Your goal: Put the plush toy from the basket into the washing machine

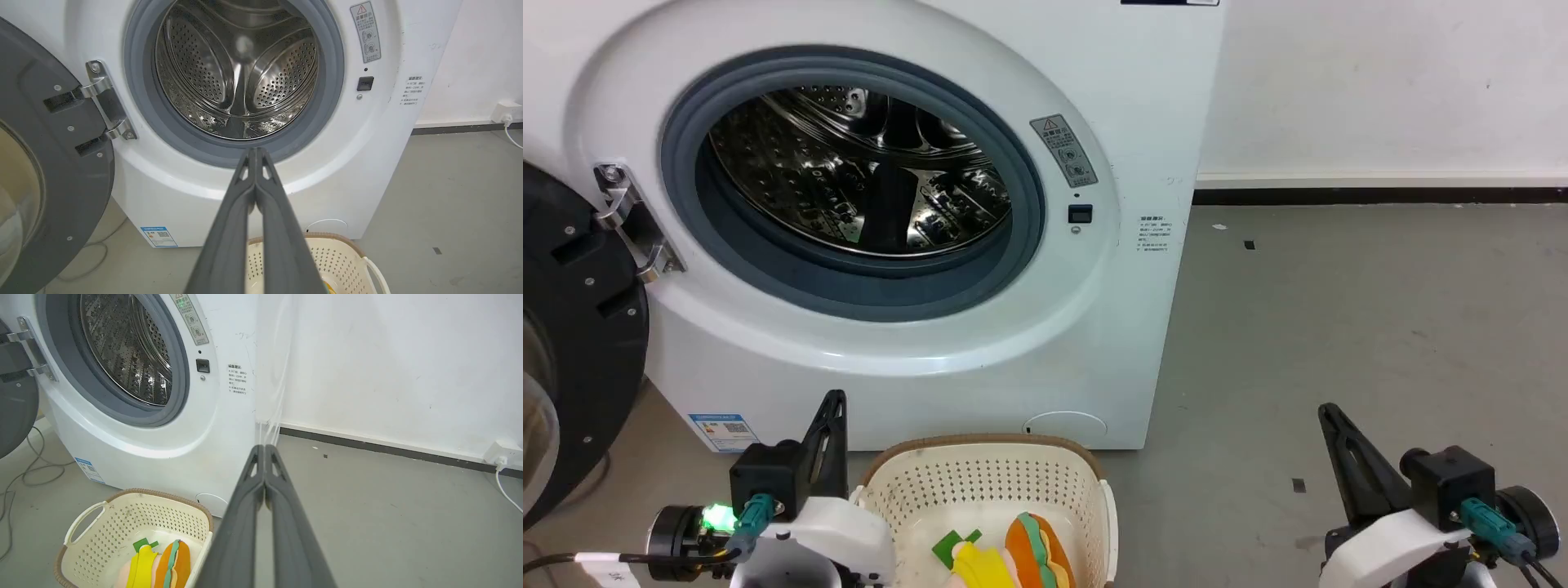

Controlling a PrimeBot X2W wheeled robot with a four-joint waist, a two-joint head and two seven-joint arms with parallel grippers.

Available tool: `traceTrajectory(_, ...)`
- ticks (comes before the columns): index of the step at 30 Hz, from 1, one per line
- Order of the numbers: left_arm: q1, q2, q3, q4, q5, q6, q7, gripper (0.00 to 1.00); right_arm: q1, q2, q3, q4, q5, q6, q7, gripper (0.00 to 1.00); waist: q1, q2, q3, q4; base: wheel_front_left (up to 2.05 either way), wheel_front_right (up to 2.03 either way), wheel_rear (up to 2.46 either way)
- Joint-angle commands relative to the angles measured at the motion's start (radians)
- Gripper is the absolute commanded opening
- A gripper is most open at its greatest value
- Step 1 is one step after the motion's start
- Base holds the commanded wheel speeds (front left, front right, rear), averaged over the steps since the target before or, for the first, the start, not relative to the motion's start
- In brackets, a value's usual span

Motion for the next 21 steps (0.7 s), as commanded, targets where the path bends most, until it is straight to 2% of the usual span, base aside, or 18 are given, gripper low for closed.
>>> traceTrajectory(1, 0.014, 0.0, 0.002, -0.004, 0.002, -0.005, 0.0, 0.0, -0.014, 0.0, 0.0, 0.003, -0.008, -0.001, 0.0, 0.0, 0.0, 0.0, 0.0, 0.0, 0.0, 0.0, 0.0)
traceTrajectory(21, 0.014, 0.0, 0.002, -0.004, 0.002, -0.005, 0.0, 0.0, -0.014, 0.0, 0.0, 0.003, -0.008, -0.001, 0.0, 0.0, 0.0, 0.0, 0.0, 0.0, 0.0, 0.0, 0.0)
